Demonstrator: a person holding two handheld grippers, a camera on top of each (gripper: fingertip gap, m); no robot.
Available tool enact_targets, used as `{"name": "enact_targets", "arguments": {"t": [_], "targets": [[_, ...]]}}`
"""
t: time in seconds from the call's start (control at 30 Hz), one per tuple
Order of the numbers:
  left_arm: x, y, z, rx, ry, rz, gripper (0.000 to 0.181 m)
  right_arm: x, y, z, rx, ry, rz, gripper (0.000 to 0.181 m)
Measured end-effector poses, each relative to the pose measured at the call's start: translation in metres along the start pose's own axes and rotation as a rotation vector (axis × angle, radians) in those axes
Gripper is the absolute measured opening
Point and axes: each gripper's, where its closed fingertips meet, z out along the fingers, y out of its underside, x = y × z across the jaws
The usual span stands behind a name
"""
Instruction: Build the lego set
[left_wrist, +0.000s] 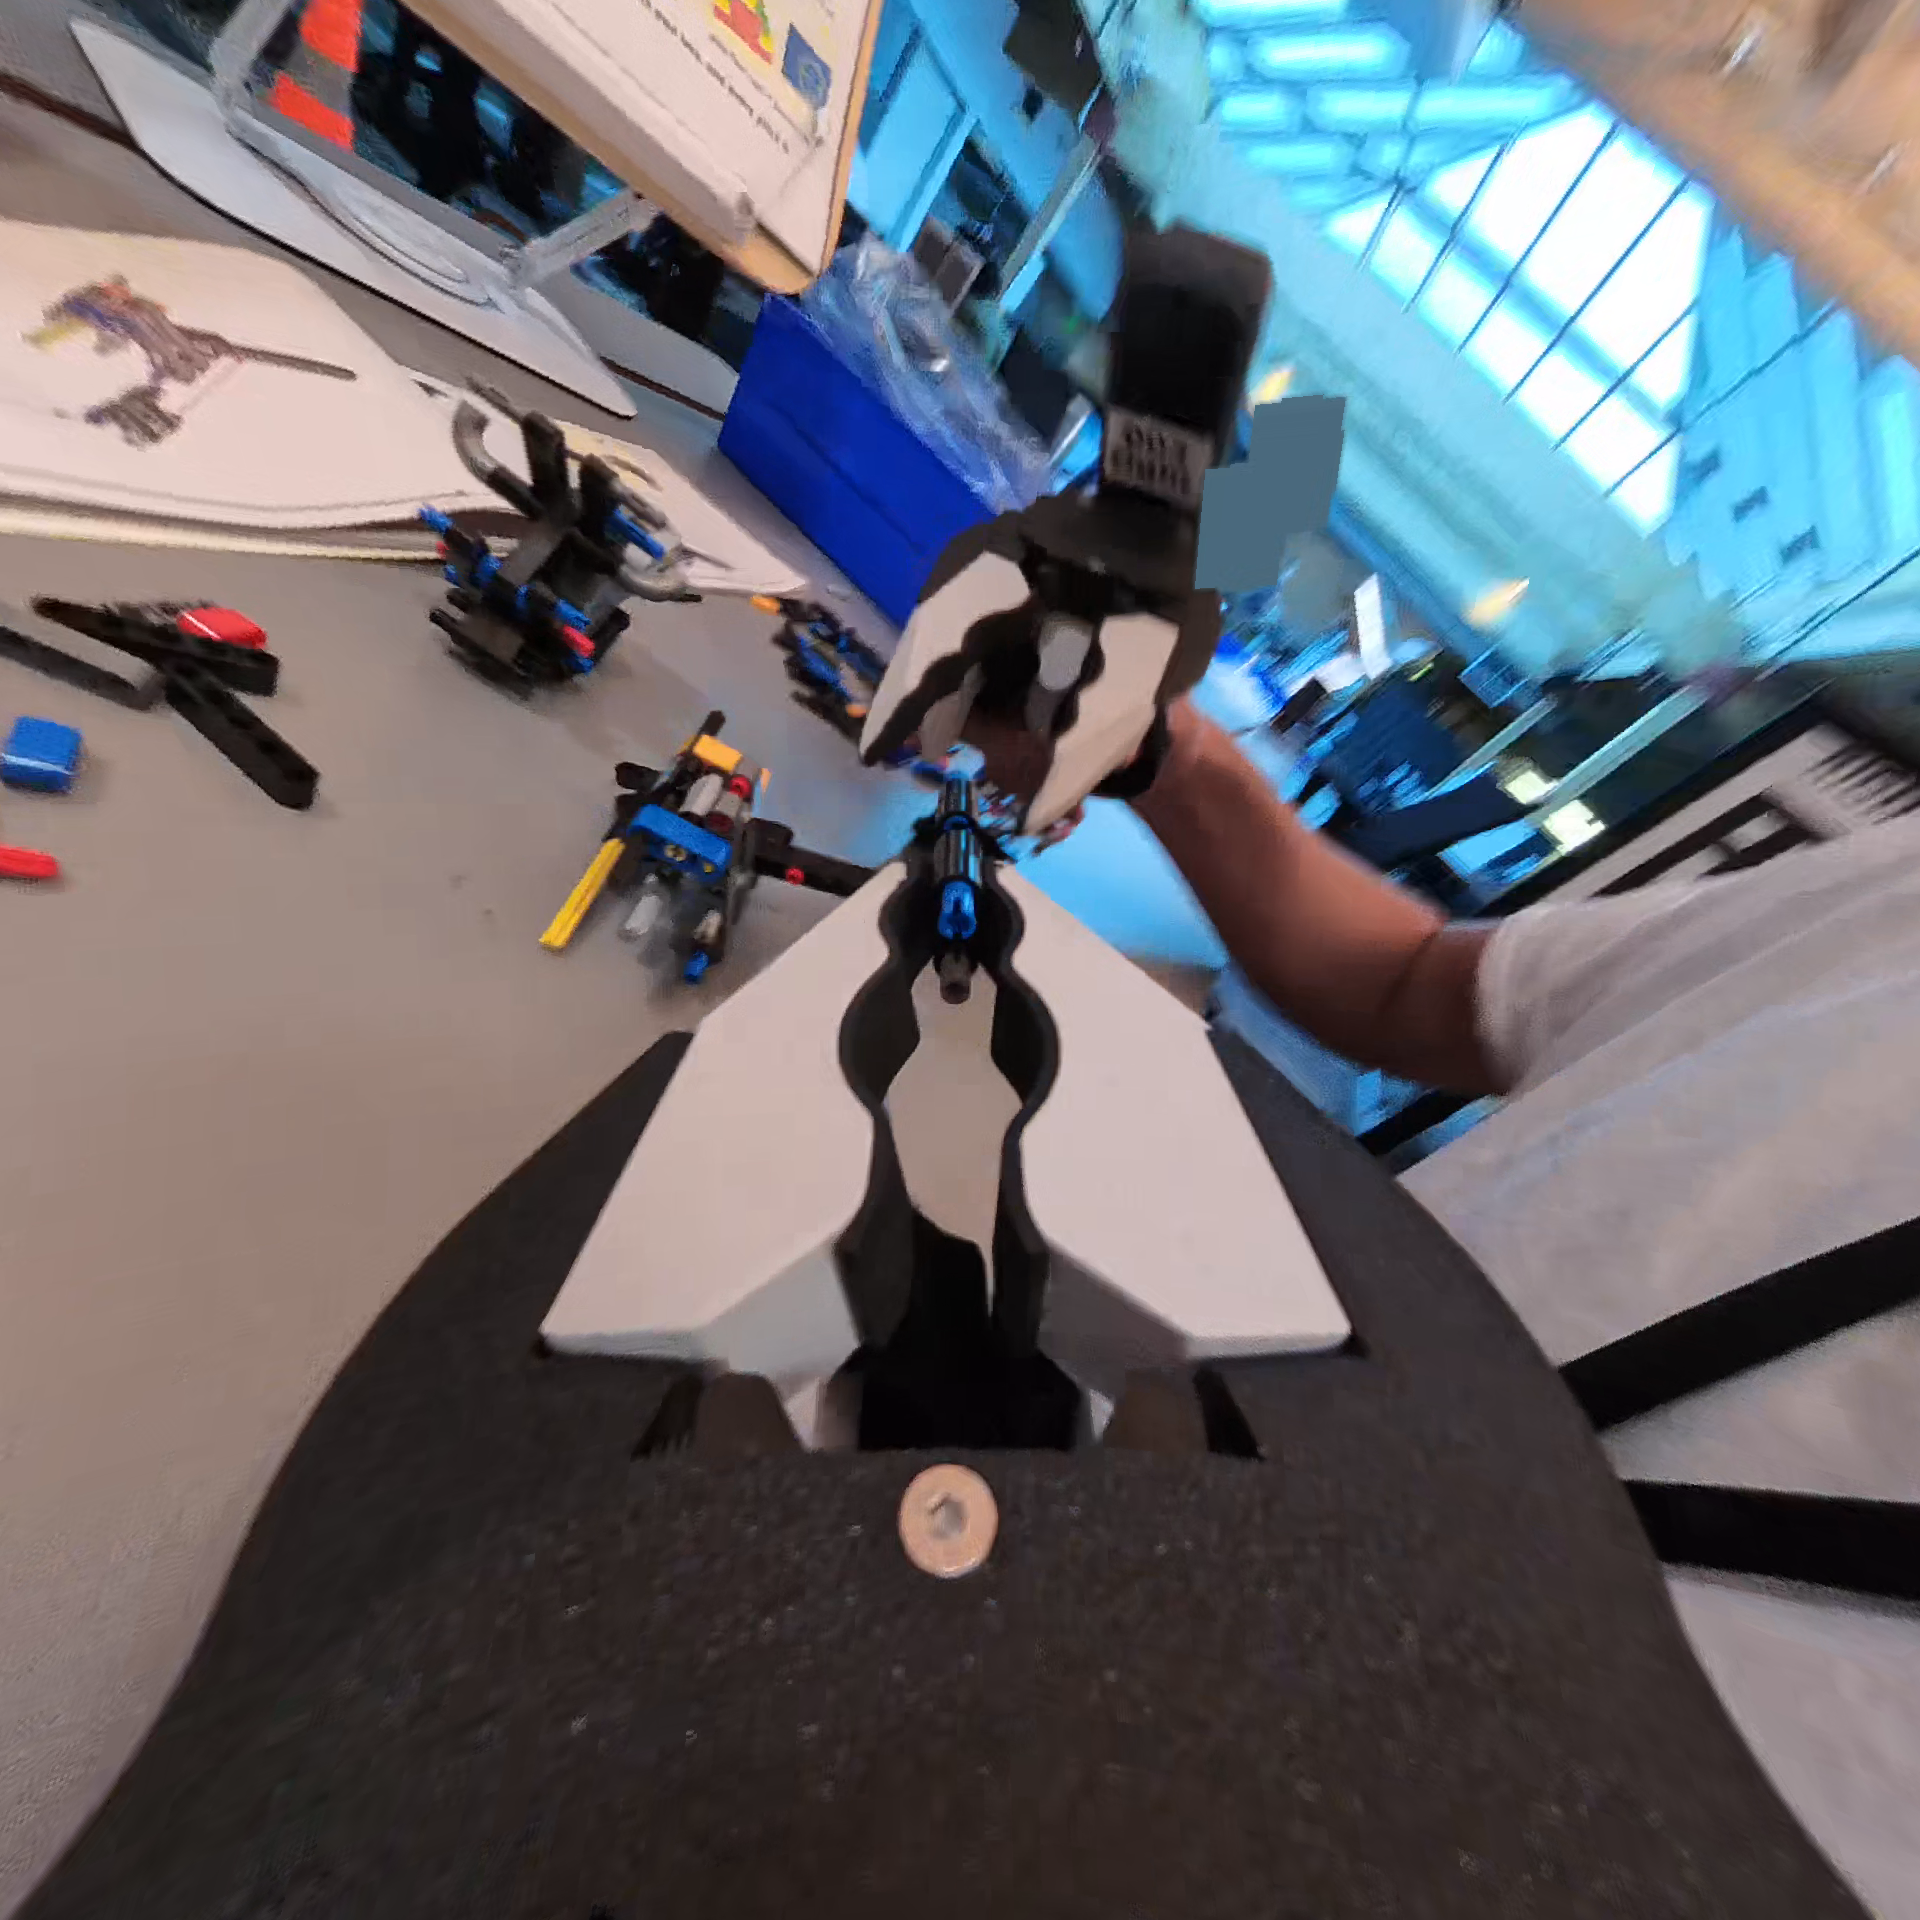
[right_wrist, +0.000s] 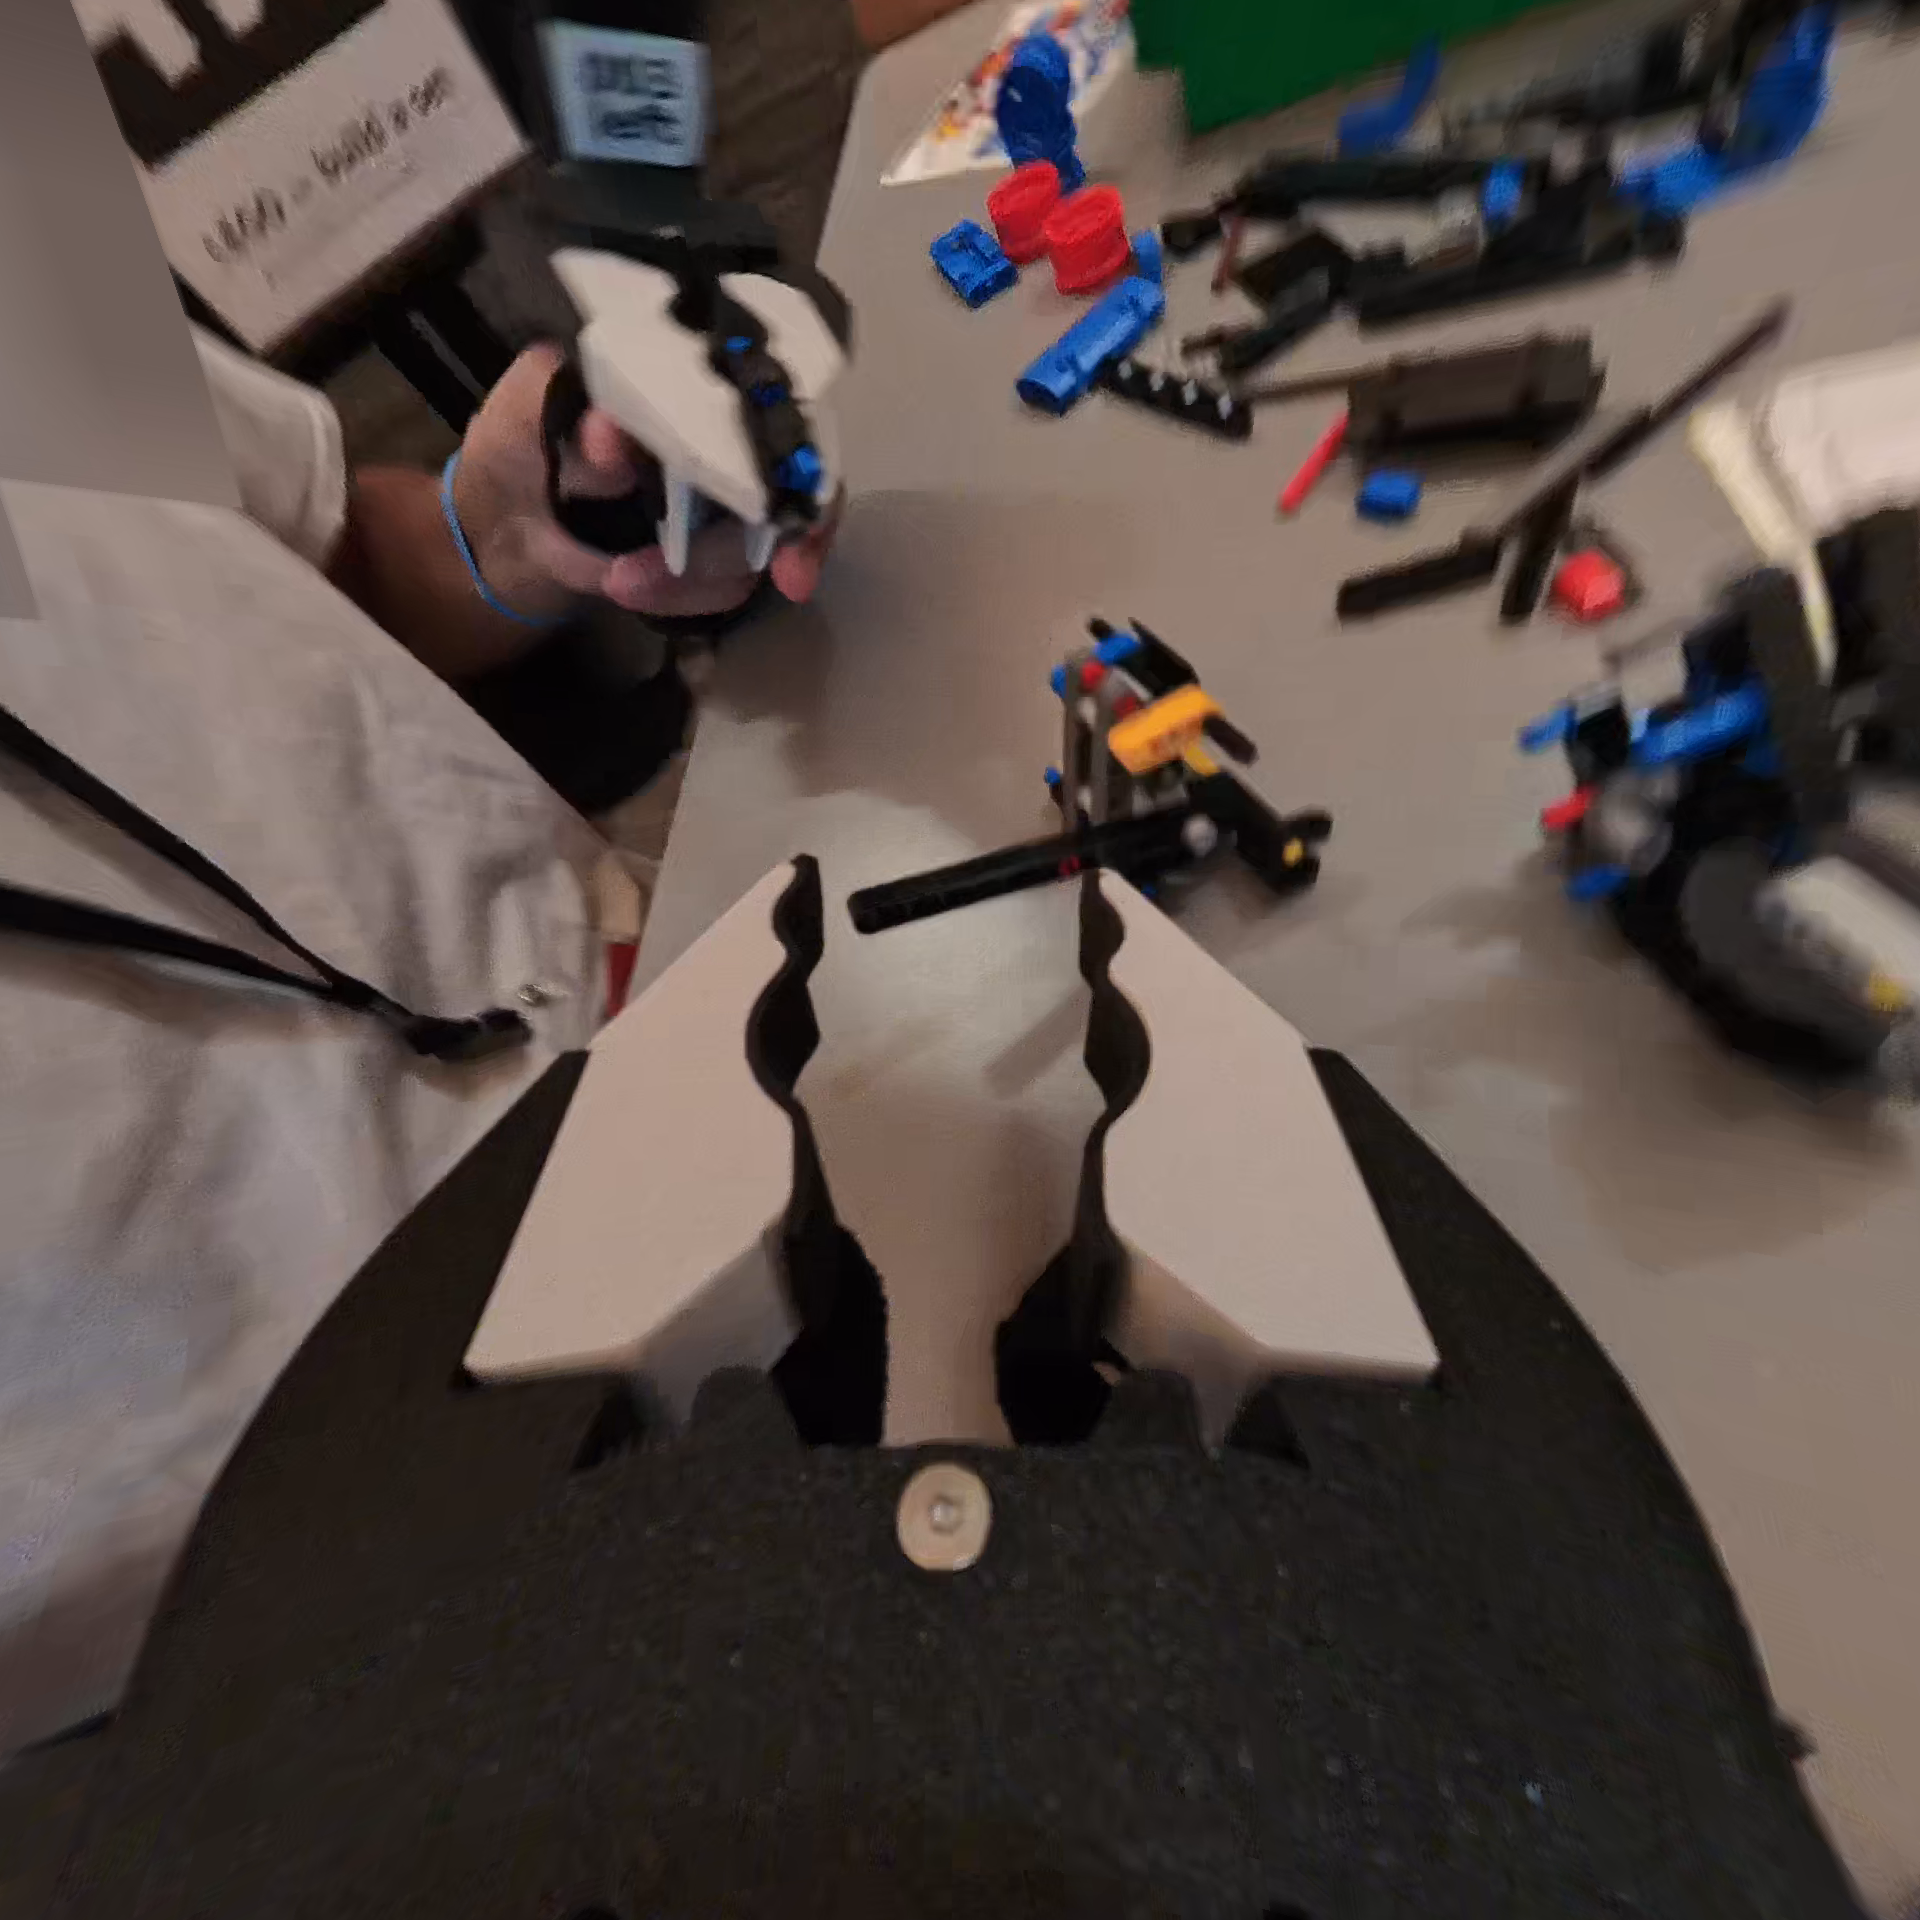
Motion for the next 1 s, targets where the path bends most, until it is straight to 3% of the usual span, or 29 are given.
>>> {"name": "enact_targets", "arguments": {"t": [0.1, 0.27, 0.33, 0.5, 0.63, 0.8, 1.0], "targets": [[0.006, -0.009, 0.002, 0.063, 0.121, -0.150, 0.005, -0.020, -0.029, 0.000, 0.090, 0.024, -0.190, 0.041], [0.027, -0.011, 0.011, 0.063, 0.275, -0.244, 0.005, -0.053, -0.070, 0.017, 0.221, -0.118, -0.247, 0.035], [0.032, -0.009, 0.013, 0.056, 0.302, -0.252, 0.005, -0.054, -0.072, 0.022, 0.241, -0.145, -0.239, 0.033], [0.038, 0.001, 0.018, 0.026, 0.268, -0.139, 0.005, -0.061, -0.069, 0.028, 0.246, -0.332, 0.006, 0.020], [0.041, 0.005, 0.021, 0.008, 0.233, -0.047, 0.005, -0.062, -0.061, 0.034, 0.221, -0.286, -0.011, 0.007], [0.040, 0.006, 0.019, -0.016, 0.170, 0.095, 0.006, -0.063, -0.061, 0.035, 0.225, -0.294, 0.039, 0.006], [0.039, 0.005, 0.018, 0.004, 0.182, 0.048, 0.006, -0.063, -0.062, 0.034, 0.239, -0.288, 0.034, 0.006]]}}
